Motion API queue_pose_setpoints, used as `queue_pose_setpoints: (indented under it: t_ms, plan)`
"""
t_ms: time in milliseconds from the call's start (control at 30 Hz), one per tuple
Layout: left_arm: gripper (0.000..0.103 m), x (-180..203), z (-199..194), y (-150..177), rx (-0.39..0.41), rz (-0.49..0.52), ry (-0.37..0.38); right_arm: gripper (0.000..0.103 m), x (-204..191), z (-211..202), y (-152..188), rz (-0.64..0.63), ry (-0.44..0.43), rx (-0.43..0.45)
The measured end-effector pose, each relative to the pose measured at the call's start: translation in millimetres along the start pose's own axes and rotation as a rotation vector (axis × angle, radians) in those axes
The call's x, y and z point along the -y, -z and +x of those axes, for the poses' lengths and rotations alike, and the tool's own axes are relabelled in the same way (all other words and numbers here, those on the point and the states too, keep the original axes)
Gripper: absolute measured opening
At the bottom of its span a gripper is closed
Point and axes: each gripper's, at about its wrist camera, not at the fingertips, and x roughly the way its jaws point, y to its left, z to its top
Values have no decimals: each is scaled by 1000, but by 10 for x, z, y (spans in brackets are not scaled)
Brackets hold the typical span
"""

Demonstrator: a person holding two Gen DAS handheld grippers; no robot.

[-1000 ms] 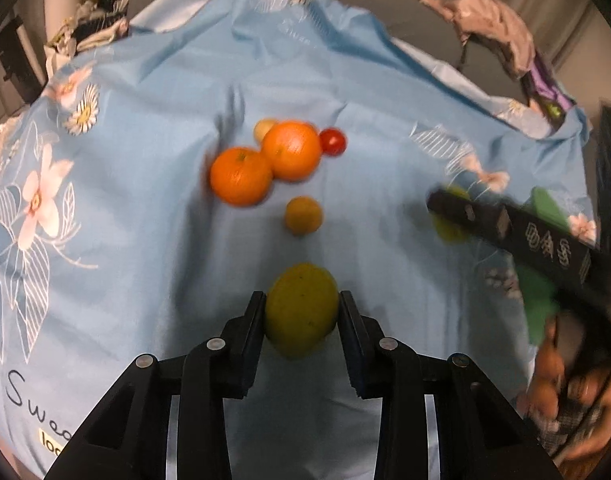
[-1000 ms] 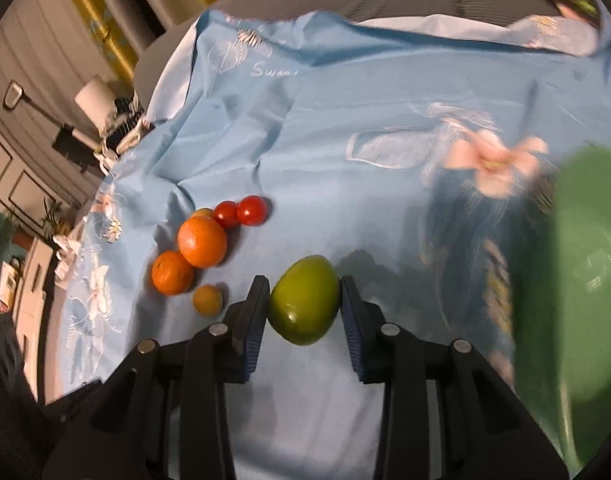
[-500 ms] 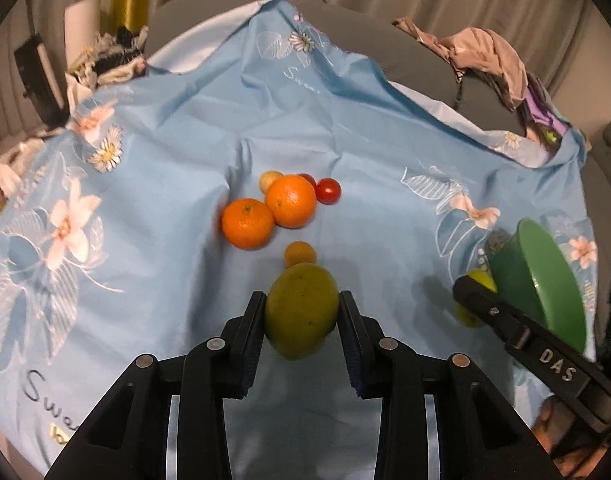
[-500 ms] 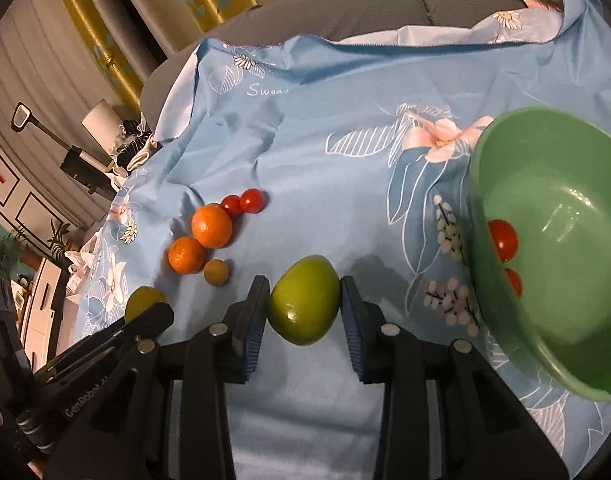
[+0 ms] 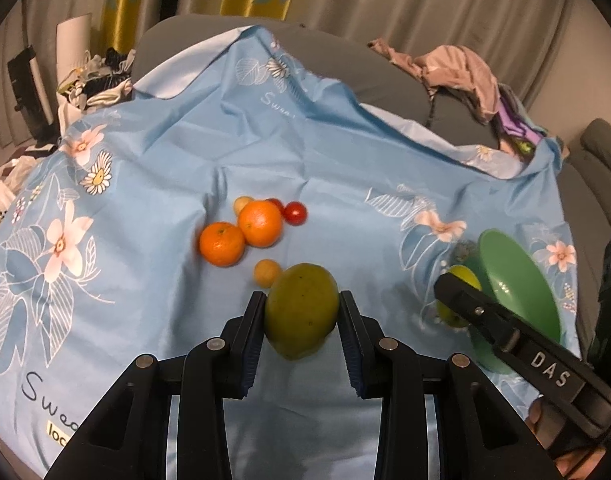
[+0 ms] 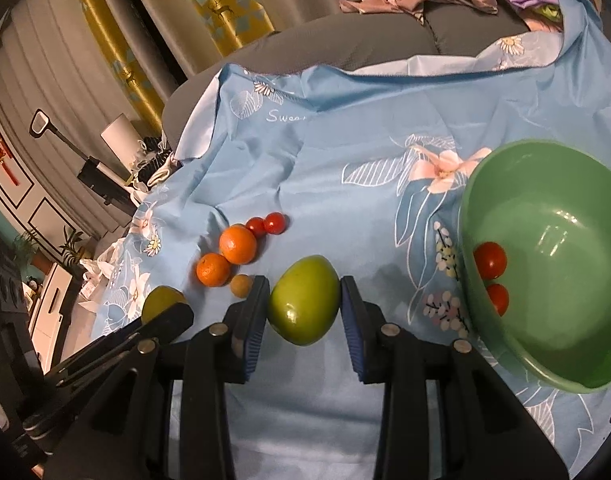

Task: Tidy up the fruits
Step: 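Carry the green fruit in the right gripper over the bowl while the left carries the yellow fruit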

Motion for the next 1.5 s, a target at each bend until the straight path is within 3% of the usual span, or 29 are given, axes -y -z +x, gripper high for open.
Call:
queue_pose_setpoints:
  t_ms: [267, 433, 733, 1100, 1500]
  plan:
    - [35, 61, -99, -15, 21, -20, 56, 37, -19, -148, -18, -18, -26, 37]
    - [35, 208, -201, -20, 81, 32, 2, 37, -8, -261, -34, -18, -26, 71]
    - [35, 407, -289, -122, 122, 37, 58, 37, 33, -523, -113, -26, -16, 161]
    - [35, 921, -218, -206, 146, 97, 118, 37, 487, -826, -155, 73, 24, 244]
    - [35, 1528, 40, -114, 77, 222, 194, 37, 1069, -1118, -106, 228, 107, 308]
